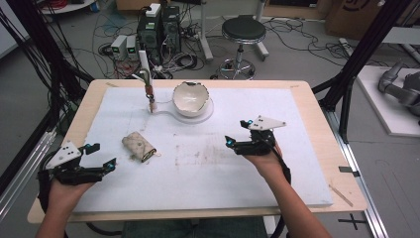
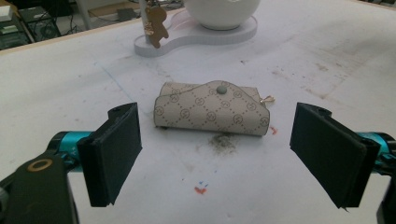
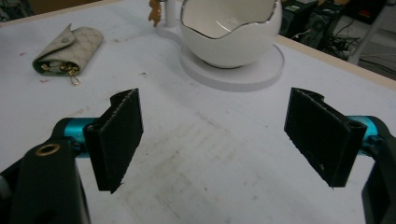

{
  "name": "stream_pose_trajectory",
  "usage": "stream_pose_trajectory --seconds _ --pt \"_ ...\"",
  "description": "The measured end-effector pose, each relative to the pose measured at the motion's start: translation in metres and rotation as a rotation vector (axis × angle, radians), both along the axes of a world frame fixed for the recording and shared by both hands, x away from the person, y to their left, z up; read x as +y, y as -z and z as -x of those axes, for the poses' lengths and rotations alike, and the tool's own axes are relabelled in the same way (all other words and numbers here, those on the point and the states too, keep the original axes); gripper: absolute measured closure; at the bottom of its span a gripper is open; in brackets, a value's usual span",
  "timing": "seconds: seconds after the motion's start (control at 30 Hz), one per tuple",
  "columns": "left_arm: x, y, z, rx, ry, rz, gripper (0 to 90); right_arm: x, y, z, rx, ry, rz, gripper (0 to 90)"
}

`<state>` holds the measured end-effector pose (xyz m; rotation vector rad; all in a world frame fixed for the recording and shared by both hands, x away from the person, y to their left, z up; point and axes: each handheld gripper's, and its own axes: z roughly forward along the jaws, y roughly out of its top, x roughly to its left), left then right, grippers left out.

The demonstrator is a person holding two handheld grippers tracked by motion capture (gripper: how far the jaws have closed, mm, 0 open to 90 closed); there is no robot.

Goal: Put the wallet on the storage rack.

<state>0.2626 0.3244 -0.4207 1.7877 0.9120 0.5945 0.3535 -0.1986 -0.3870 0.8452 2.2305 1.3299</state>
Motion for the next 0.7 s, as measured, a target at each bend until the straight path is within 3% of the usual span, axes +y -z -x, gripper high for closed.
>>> stream_pose_trajectory --seconds 0.53,0.7 --pt "0.015 -0.001 0.013 -0.013 -0.023 0.007 16.4 0.092 -0.002 -0.009 0.020 -0.131 0.037 19.9" --pt "0.015 -0.001 0.013 -0.015 -0.022 0.004 16.4 0.113 0.000 -0.009 0.030 -0.154 0.044 19.9"
